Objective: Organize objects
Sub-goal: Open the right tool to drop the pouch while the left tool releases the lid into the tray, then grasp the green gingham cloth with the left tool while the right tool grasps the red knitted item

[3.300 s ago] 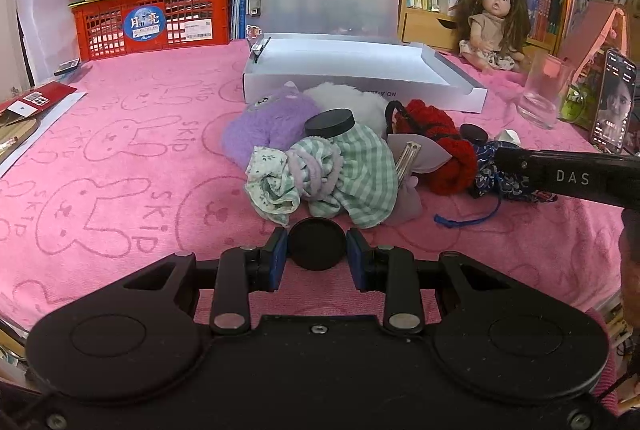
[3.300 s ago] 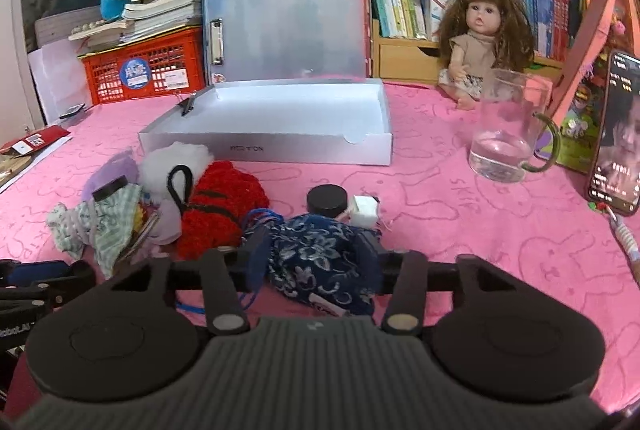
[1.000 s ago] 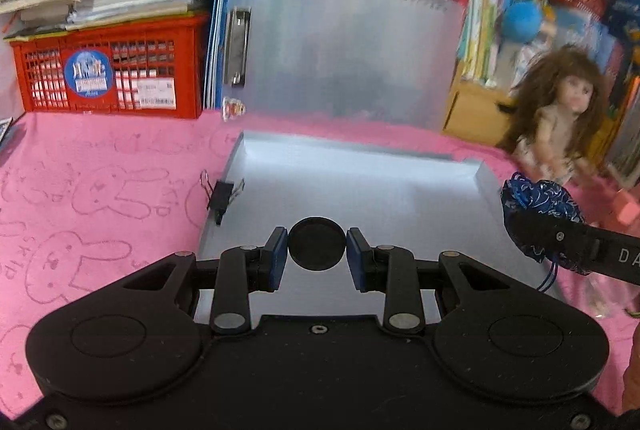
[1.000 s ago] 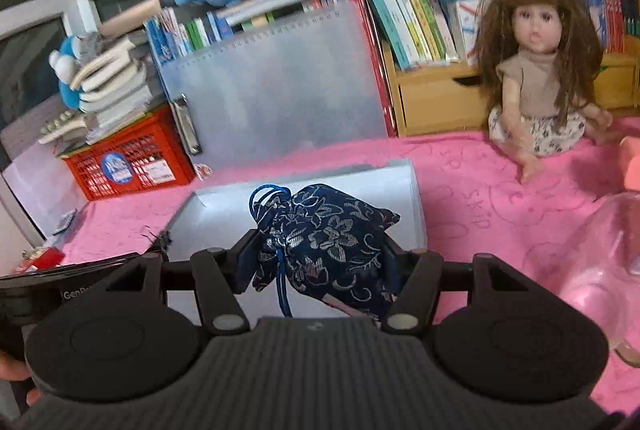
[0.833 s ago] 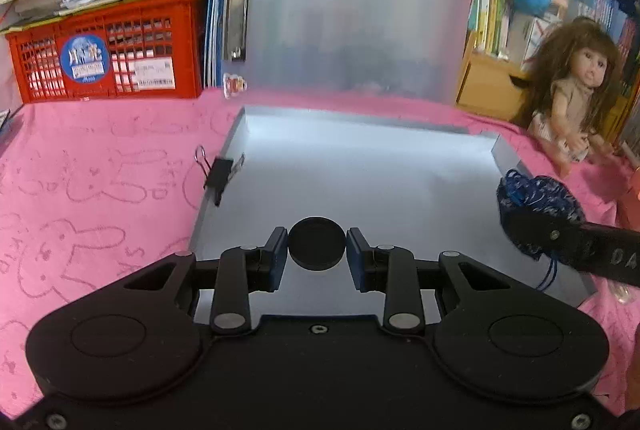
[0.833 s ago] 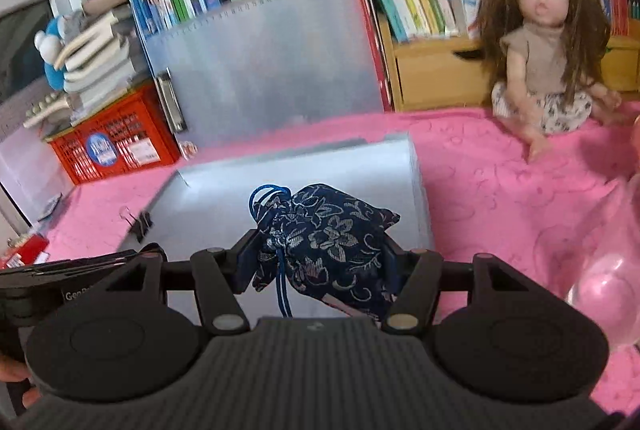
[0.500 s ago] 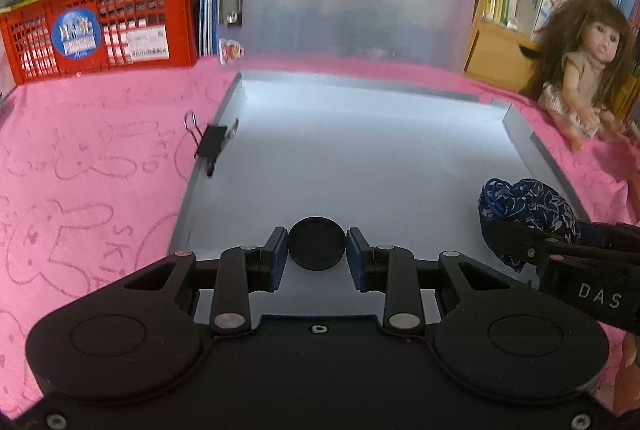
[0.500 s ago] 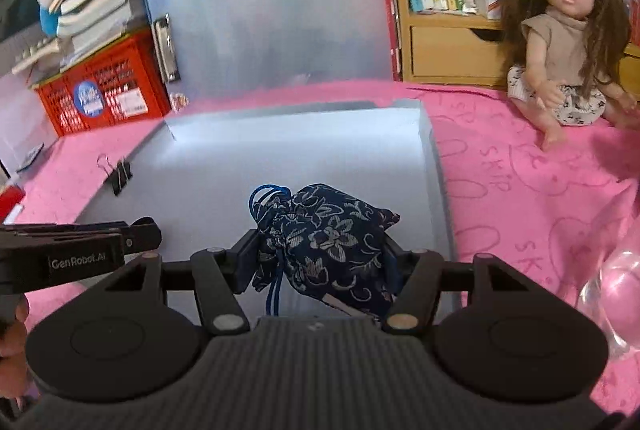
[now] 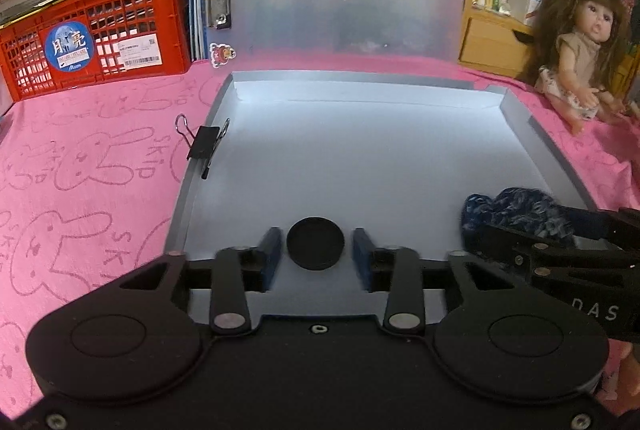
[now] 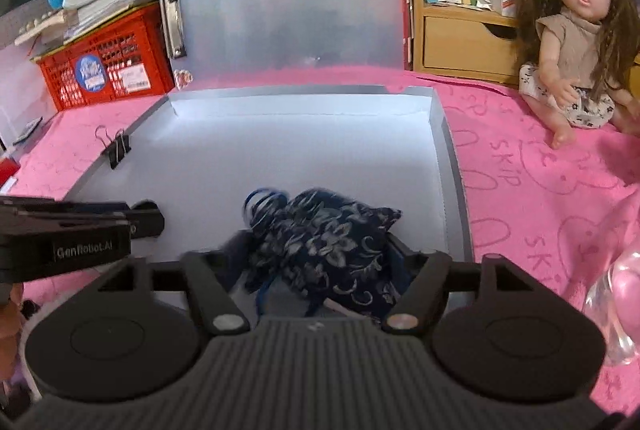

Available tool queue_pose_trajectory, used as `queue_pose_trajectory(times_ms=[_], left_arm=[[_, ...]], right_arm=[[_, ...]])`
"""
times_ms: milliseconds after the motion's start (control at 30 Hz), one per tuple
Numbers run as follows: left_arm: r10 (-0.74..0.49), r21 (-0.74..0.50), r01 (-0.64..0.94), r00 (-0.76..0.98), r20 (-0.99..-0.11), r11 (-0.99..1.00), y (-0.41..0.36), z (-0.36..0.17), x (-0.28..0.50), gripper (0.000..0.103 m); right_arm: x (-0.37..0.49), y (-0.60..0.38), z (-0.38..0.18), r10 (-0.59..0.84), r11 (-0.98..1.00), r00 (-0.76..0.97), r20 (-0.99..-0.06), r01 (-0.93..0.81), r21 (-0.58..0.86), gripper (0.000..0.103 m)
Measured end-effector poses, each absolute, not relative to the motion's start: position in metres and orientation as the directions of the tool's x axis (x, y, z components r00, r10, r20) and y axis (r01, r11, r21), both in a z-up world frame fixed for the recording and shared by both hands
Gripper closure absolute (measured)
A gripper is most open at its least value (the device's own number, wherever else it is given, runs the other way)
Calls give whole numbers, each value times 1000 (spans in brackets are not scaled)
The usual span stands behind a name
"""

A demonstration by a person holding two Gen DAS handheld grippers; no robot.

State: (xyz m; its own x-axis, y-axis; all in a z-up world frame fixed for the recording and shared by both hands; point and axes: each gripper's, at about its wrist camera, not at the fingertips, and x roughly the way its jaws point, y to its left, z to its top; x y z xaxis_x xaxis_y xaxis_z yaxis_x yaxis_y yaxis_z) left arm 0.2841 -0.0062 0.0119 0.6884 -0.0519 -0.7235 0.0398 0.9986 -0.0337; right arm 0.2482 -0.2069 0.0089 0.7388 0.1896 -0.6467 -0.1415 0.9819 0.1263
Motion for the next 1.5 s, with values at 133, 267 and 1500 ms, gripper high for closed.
queue_pose_trajectory(times_ms=[133,267,1500], left_arm=[[-52,-22,50,725,-687,998,-6,27,272,45],[-71,-27,71,752,-655,997,-3,45,255,33],[-204,-76,198,780,-592,977,30,40,47,32]], right_arm=[[240,-209,18,188,982,766,-614,-140,125,15],[228,-211,34,191,982,791,-581,-155,112,13],[78,-213,22,425,899,714,-556,-404,167,13]])
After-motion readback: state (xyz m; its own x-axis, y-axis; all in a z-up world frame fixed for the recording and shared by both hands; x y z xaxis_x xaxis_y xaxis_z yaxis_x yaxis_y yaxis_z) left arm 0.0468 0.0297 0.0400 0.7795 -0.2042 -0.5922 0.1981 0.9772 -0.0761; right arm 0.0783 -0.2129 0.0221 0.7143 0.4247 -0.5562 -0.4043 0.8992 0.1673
